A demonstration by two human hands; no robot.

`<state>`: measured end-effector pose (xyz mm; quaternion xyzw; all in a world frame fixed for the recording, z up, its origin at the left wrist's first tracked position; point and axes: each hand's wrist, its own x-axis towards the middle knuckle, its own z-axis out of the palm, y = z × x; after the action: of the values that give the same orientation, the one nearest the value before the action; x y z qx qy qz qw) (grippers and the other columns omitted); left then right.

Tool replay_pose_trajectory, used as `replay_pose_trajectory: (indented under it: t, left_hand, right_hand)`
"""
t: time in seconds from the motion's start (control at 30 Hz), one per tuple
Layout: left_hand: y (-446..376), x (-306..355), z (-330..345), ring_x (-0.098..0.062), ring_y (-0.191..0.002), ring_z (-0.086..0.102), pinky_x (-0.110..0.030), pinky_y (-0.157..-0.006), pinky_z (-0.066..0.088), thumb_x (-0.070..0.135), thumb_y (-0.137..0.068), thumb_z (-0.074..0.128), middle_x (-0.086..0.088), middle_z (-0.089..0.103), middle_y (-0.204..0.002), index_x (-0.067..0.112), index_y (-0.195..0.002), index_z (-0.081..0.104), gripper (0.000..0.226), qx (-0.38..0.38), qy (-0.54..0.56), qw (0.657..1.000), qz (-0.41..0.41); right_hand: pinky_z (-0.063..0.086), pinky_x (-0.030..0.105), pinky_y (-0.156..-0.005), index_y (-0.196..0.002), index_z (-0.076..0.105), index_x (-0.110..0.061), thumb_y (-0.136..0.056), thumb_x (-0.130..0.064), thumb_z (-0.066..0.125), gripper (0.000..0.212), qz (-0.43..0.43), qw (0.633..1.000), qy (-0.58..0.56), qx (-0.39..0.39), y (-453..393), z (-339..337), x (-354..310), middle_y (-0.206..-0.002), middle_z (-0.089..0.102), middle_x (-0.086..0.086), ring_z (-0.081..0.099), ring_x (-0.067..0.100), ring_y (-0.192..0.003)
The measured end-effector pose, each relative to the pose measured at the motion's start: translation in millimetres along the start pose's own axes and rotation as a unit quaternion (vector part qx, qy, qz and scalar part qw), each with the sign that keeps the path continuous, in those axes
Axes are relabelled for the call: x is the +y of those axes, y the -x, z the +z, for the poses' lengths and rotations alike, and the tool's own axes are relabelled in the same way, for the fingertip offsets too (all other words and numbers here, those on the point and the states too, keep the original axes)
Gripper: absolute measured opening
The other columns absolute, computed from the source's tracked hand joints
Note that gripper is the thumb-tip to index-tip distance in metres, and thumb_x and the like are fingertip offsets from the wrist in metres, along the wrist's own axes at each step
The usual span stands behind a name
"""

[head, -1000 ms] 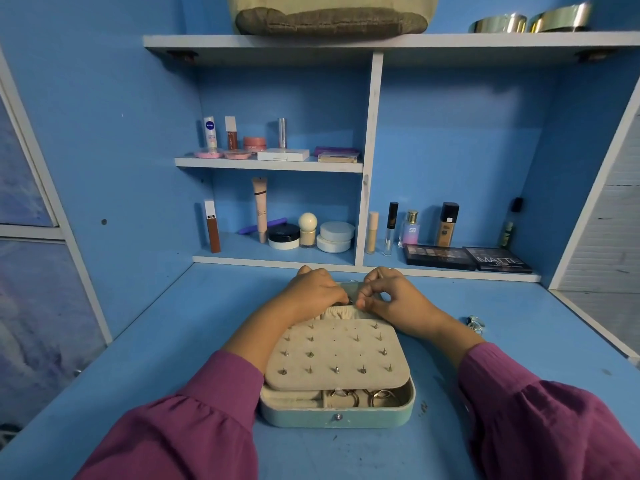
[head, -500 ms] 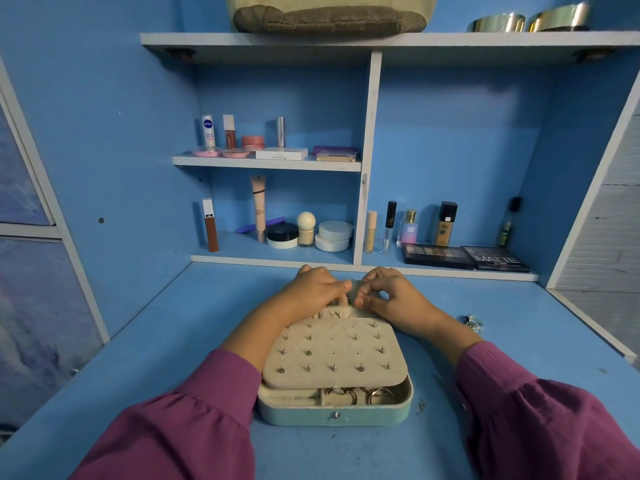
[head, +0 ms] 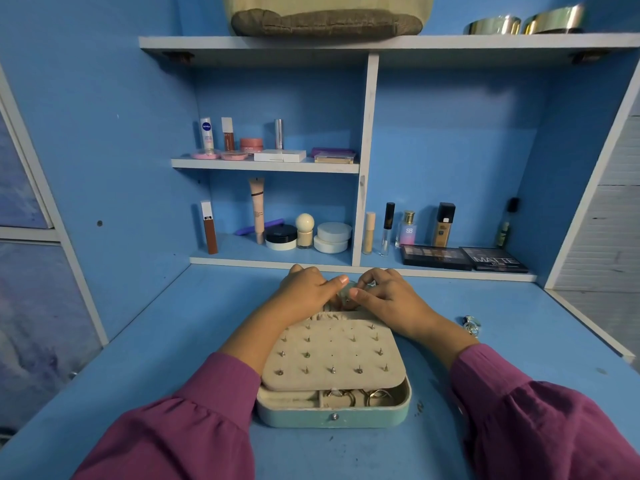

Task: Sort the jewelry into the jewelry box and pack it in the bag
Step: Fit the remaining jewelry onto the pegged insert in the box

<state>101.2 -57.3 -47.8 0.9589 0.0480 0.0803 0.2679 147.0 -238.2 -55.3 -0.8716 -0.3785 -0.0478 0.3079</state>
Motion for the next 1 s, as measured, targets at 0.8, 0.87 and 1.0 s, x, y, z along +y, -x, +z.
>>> replay_pose_trajectory:
  t: [0.8,0.87,1.0]
  left_hand:
    - [8.5,7.1,-4.7,-0.018,-0.114,0.035,-0.045,-0.103,0.035,0.046,-0.099,0.036,-0.010,0.057,-0.102,0.016,-0.085,0.071,0.048,-0.086,0.005,0.996,0.029]
    - [8.4,7.6,-5.0,-0.018,-0.114,0.035,-0.044,-0.102,0.035,0.043,-0.098,0.041,-0.008,0.056,-0.104,0.018,-0.081,0.071,0.042,-0.087,0.004,0.996,0.025]
    - [10.8,7.7,-5.9,-0.018,-0.113,0.034,-0.034,-0.099,0.032,0.035,-0.097,0.046,0.001,0.051,-0.093,0.024,-0.080,0.065,0.028,-0.034,0.061,0.997,0.027]
  right_hand:
    - [0.025,0.026,-0.088,-0.092,0.075,-0.017,-0.097,-0.036,0.048,0.033,0.015,0.999,0.028,-0.002,-2.6,4.2,-3.6,-0.104,0.046,-0.013,0.033,0.009,-0.104]
    - [0.027,0.027,-0.091,-0.091,0.075,-0.017,-0.096,-0.035,0.049,0.032,0.022,1.000,0.020,-0.003,-2.7,3.7,-4.5,-0.103,0.046,-0.012,0.033,0.008,-0.104]
    - [0.029,0.030,-0.095,-0.091,0.074,-0.022,-0.097,-0.027,0.047,0.028,0.025,1.000,-0.007,0.016,-1.5,3.1,-5.7,-0.101,0.049,-0.008,0.036,0.011,-0.103]
